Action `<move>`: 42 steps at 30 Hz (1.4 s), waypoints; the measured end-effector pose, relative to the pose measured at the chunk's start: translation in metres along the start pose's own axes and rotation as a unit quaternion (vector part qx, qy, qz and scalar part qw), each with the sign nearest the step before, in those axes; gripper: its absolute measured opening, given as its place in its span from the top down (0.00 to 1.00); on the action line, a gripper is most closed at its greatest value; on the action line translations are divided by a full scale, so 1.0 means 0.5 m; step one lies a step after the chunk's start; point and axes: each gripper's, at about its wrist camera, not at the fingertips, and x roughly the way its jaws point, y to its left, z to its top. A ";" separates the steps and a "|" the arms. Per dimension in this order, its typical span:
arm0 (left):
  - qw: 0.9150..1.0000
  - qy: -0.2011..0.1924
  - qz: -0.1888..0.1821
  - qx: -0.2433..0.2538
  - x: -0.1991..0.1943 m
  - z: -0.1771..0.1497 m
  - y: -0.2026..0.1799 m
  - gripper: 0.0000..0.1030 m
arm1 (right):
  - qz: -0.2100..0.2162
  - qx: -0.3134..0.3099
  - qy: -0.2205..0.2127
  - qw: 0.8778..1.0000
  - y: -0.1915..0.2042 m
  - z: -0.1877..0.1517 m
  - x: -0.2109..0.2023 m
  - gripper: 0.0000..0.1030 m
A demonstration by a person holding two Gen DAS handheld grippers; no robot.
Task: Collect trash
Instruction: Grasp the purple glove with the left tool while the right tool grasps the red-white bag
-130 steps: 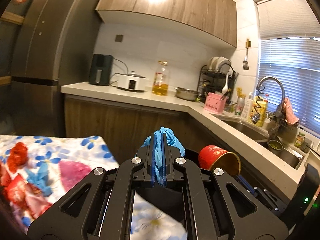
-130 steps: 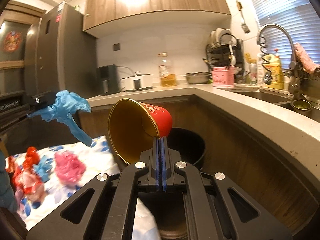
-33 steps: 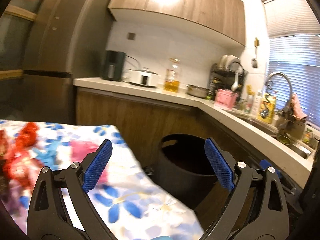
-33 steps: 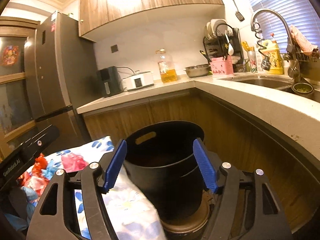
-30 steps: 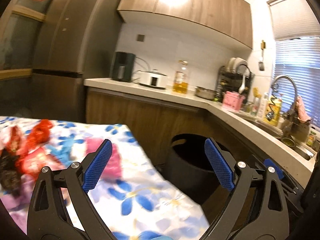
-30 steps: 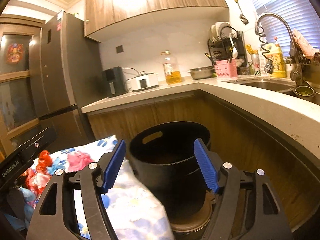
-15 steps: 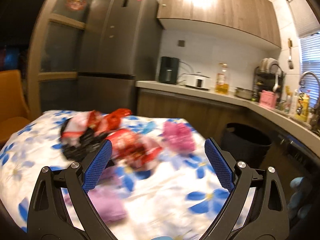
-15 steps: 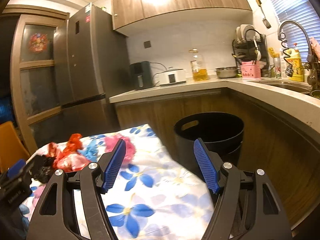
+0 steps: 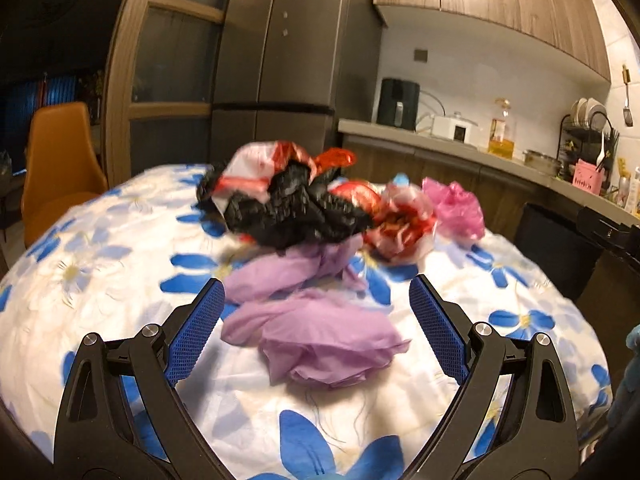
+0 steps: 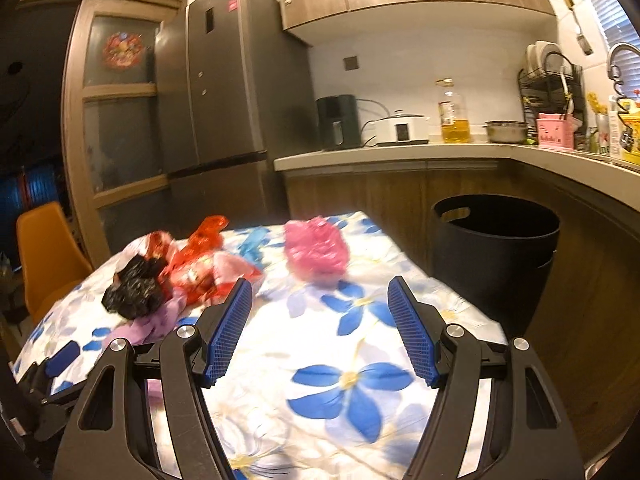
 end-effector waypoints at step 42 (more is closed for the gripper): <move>0.999 -0.011 -0.037 -0.032 -0.015 0.121 0.033 0.92 | 0.070 -0.060 0.051 0.994 0.130 0.002 0.193 0.93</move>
